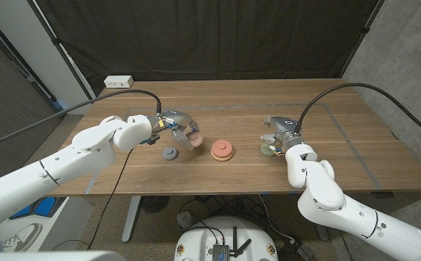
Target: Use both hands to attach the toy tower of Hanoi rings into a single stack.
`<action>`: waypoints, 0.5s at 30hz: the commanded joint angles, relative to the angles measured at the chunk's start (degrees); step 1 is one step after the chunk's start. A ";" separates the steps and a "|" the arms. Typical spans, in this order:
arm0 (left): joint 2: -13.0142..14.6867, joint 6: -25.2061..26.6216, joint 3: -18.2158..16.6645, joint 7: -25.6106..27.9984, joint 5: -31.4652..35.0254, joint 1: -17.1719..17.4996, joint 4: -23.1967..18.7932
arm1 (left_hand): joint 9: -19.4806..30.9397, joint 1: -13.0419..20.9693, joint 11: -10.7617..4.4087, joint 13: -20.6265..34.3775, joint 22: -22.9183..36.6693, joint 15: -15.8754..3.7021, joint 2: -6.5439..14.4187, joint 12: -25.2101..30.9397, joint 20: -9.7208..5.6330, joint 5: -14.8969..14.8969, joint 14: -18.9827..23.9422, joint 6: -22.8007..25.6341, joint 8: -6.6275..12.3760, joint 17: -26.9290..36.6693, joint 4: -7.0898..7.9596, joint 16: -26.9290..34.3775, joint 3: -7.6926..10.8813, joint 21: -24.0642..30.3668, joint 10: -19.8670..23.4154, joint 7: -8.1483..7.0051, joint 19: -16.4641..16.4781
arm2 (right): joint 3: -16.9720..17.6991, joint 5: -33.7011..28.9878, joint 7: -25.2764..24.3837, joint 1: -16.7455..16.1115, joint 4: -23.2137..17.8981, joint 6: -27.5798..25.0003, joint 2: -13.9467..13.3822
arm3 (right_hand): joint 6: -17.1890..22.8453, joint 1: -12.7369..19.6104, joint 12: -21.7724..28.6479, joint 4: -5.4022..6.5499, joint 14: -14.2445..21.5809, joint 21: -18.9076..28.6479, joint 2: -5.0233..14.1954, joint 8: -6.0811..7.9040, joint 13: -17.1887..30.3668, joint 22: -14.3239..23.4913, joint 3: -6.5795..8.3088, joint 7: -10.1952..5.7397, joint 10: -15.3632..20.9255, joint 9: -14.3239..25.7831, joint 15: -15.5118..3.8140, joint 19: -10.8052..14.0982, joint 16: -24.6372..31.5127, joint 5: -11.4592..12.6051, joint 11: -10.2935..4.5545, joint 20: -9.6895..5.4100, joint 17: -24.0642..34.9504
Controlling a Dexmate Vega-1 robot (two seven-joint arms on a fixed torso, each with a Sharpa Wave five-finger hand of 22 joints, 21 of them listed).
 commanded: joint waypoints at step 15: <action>-5.10 -4.43 3.74 -2.38 1.60 -5.32 2.89 | 0.41 -0.21 -5.17 1.46 0.03 -3.93 0.50 0.15 -6.66 0.44 -0.12 2.21 0.30 0.01 0.53 0.31 0.58 -0.02 6.35 -0.87 -0.02 | 0.18 2.56 -1.07 -0.38 -1.42 -1.86 -1.67 | -0.48 -0.39 0.09 0.15 0.32 0.07 0.05 -0.09 0.23 0.05 0.71 -0.09 0.61 0.22 -0.47 0.80 0.54 0.50 -0.39 -2.81 -0.07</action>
